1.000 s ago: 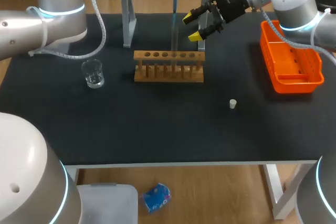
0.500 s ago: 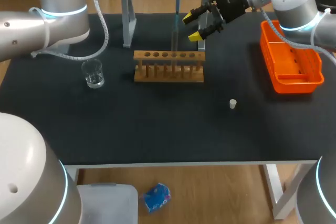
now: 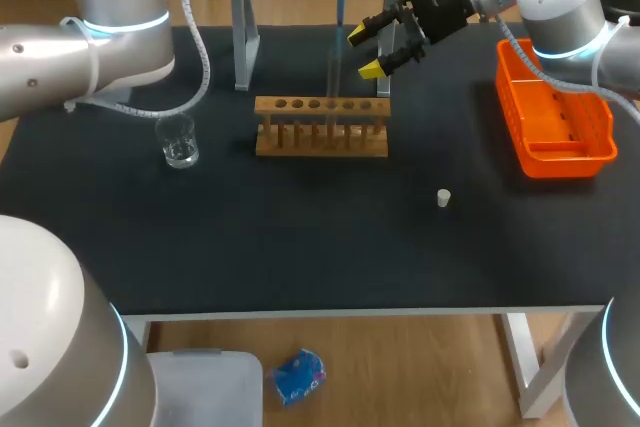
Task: Invert the test tube, pick up the pipette, mount the tip to pipette, aspirate from beaker and dispense into the tube, eject the tip, return the pipette, and cap with the stopper.
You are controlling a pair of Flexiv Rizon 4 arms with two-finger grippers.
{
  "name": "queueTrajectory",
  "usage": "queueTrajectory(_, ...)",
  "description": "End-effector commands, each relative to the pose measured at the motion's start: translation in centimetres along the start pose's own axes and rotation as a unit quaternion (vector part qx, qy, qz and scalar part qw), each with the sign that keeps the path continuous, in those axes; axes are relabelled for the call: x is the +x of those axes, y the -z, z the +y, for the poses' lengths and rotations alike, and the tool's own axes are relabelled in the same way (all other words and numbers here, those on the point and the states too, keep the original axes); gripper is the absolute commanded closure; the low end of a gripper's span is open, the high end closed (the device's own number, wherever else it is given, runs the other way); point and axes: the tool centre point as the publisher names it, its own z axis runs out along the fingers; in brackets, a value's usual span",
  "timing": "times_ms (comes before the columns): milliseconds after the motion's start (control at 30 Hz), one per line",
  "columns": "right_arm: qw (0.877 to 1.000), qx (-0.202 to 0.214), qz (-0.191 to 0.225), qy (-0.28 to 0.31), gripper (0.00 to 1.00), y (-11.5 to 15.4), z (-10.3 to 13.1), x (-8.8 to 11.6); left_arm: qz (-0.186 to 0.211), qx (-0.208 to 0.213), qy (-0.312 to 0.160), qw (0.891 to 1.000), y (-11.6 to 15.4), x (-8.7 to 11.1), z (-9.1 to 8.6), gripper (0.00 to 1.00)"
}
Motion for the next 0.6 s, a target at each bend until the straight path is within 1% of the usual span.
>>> queueTrajectory(33, 1.0, 0.002, 0.003, 0.0, 0.0, 0.1, 0.0, -0.1, -0.002, -0.003, -0.001, 1.0, 0.2, -0.1, 0.0, 1.0)
queueTrajectory(300, 1.0, 0.002, 0.003, 0.0, 0.0, 0.1, 0.0, -0.1, -0.016, -0.012, -0.01, 1.0, 1.0, -0.1, -0.1, 1.0)
queueTrajectory(600, 1.0, 0.002, 0.003, 0.0, 0.0, 0.1, 0.0, -0.1, -0.023, -0.016, -0.007, 1.0, 1.5, 0.1, 0.2, 1.0)
